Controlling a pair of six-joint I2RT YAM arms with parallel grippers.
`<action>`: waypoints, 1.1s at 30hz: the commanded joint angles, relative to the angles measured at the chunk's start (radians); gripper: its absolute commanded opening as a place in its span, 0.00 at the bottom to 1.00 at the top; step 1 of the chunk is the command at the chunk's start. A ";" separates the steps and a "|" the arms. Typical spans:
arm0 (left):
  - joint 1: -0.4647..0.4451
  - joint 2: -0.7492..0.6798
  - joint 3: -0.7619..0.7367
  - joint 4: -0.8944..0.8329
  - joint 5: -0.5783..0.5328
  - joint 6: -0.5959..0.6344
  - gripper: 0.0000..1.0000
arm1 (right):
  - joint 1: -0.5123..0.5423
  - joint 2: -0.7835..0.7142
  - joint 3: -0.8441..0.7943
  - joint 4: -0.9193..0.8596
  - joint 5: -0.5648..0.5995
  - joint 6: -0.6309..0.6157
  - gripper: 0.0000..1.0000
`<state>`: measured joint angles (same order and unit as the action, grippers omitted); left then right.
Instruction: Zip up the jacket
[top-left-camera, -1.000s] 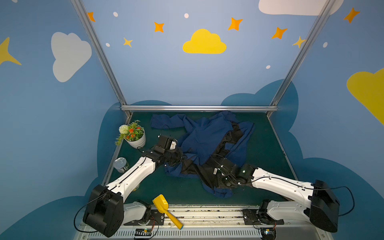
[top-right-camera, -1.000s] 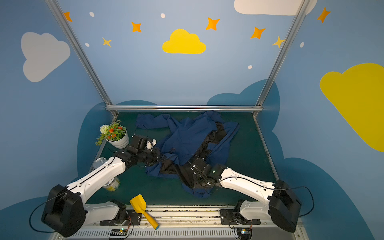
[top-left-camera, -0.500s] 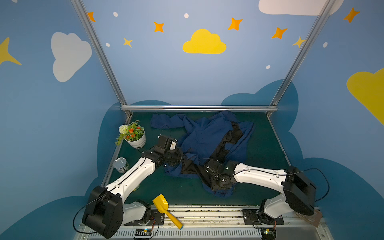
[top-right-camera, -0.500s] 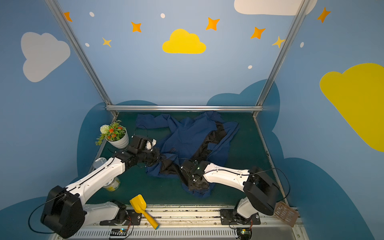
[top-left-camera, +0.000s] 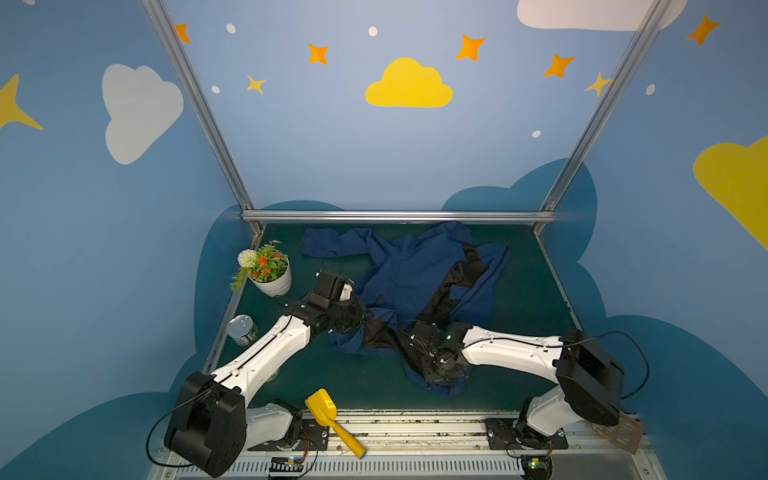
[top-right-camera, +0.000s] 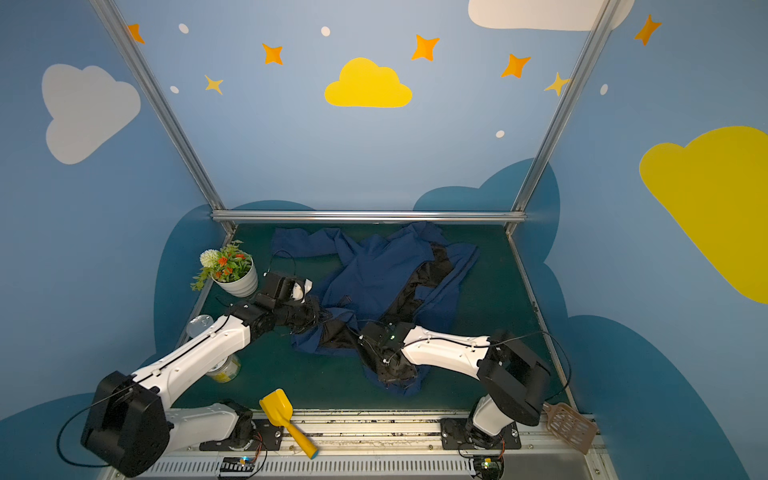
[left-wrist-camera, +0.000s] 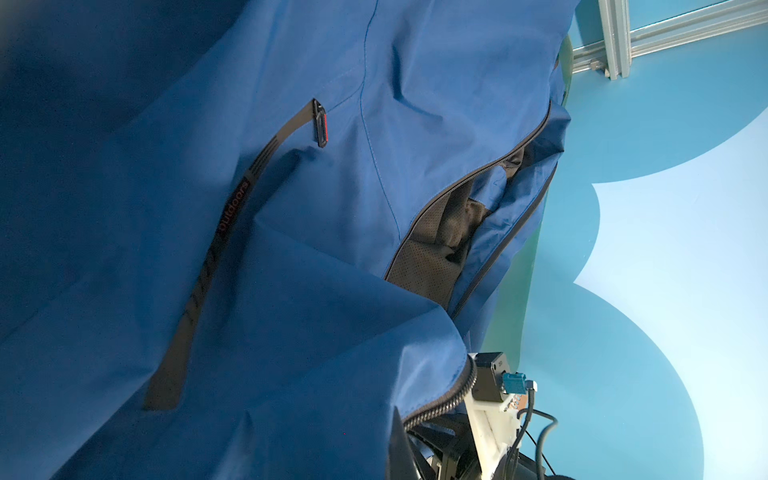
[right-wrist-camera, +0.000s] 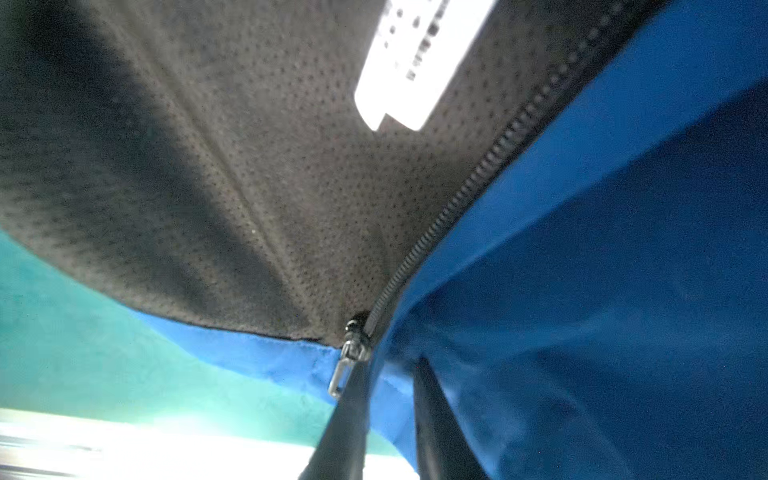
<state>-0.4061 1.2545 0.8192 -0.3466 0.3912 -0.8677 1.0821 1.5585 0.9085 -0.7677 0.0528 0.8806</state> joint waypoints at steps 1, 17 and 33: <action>0.000 -0.007 -0.005 0.005 -0.006 0.004 0.03 | 0.004 -0.025 -0.019 -0.030 0.013 0.006 0.17; 0.000 -0.017 -0.001 -0.009 -0.018 0.007 0.03 | -0.019 0.037 -0.132 0.110 -0.063 0.010 0.14; -0.036 -0.025 0.008 0.056 0.020 -0.024 0.03 | -0.065 -0.267 -0.182 0.206 -0.051 -0.111 0.00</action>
<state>-0.4255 1.2507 0.8192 -0.3386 0.3889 -0.8772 1.0271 1.4029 0.7433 -0.6136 -0.0261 0.8165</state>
